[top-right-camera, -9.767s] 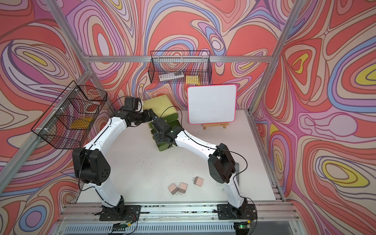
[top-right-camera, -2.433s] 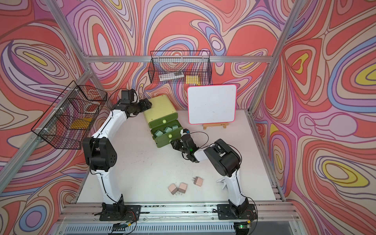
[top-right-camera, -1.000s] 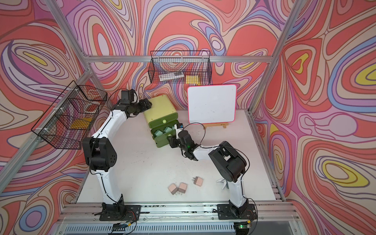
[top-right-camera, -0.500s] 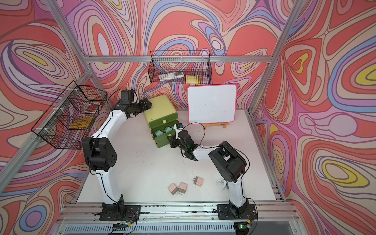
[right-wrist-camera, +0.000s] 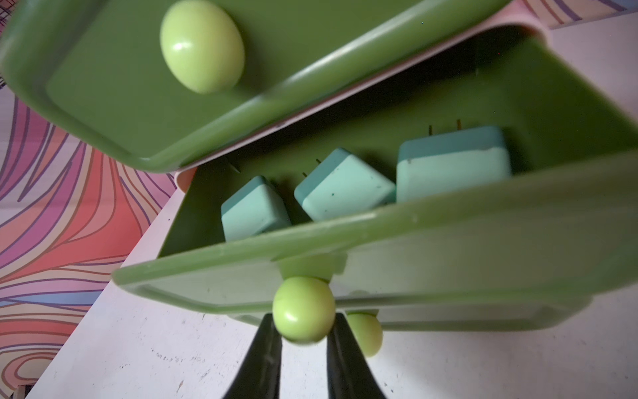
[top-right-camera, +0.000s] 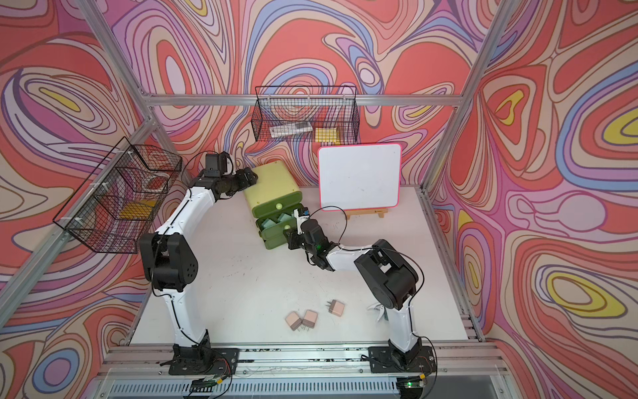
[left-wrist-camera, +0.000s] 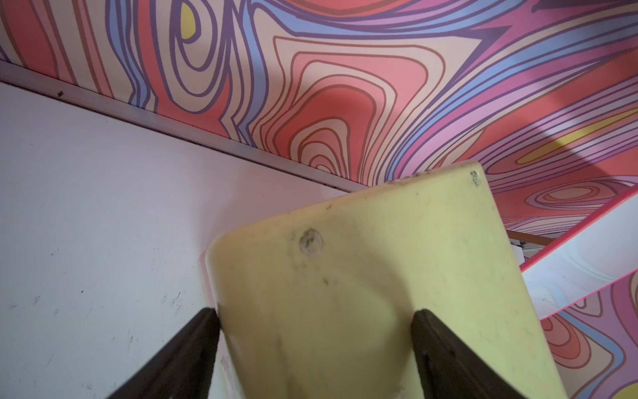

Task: Place the plugs into the drawer by color
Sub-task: Close the drawer in the storage box.

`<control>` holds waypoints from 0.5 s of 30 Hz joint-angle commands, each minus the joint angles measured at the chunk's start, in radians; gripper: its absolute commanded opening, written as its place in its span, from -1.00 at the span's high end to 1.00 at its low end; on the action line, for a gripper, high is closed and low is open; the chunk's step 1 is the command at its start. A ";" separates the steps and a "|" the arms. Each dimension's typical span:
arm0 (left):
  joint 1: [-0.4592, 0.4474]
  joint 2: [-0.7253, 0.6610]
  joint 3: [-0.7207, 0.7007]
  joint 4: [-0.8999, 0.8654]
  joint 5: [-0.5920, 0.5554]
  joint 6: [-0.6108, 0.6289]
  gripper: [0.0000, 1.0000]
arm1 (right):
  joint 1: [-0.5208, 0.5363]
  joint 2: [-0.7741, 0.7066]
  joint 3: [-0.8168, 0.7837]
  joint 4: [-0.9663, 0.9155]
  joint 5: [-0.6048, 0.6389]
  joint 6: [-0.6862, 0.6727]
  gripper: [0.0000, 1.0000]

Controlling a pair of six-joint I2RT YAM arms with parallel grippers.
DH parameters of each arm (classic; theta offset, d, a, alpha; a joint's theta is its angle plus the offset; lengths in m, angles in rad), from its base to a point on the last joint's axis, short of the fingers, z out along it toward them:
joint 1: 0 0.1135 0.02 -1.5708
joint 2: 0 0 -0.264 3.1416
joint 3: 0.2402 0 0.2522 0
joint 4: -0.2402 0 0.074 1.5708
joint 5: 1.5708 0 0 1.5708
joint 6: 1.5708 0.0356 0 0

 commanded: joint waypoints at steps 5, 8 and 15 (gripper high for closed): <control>0.010 0.045 -0.069 -0.224 -0.040 0.030 -0.72 | 0.001 0.004 0.081 -0.014 0.030 -0.006 0.67; 0.010 0.044 -0.071 -0.223 -0.040 0.029 -0.72 | 0.003 0.008 0.099 -0.033 0.038 -0.006 0.68; 0.010 0.042 -0.073 -0.221 -0.036 0.027 -0.72 | 0.003 0.049 0.133 -0.035 0.043 -0.006 0.67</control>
